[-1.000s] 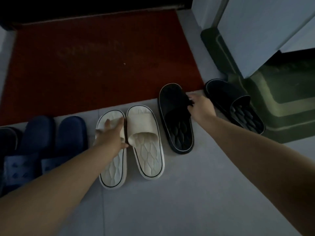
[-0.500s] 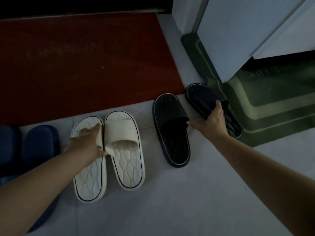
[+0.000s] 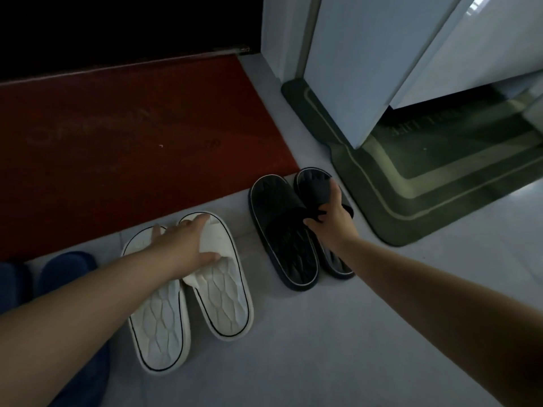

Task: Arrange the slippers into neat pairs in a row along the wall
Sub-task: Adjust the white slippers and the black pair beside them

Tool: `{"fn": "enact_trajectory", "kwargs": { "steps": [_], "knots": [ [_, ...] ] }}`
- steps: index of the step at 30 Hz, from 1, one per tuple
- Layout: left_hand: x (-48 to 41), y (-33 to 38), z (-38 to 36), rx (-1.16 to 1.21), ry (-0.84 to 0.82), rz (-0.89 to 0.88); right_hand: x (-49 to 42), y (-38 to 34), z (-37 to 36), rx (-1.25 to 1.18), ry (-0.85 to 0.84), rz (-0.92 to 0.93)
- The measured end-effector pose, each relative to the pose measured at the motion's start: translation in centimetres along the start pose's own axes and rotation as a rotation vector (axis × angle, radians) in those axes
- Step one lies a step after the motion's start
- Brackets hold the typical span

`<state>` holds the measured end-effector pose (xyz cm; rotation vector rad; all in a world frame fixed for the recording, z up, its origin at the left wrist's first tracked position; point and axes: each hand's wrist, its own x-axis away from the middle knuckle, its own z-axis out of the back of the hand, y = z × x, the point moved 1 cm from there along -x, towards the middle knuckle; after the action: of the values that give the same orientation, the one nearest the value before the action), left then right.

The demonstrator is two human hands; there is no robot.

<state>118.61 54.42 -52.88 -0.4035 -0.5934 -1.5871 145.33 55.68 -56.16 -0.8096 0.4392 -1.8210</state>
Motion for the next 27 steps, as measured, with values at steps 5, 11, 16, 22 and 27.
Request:
{"fn": "enact_trajectory", "kwargs": {
  "steps": [5,11,16,22,27],
  "knots": [
    [0.9,-0.4,0.9,0.071,0.002,-0.023,-1.2,-0.8,-0.3,0.027,0.086,-0.085],
    [0.9,-2.2,1.5,0.157,-0.010,0.036,-1.0,0.1,-0.4,0.067,0.113,-0.023],
    [0.6,-1.7,1.6,0.194,-0.028,0.029,0.6,1.6,0.1,0.023,0.115,-0.020],
    [0.4,-0.3,1.8,0.215,-0.027,-0.037,1.5,1.9,0.6,0.068,0.128,-0.035],
    [0.7,0.7,1.9,0.153,-0.016,-0.078,0.8,2.0,0.4,0.126,0.124,-0.055]
  ]
}}
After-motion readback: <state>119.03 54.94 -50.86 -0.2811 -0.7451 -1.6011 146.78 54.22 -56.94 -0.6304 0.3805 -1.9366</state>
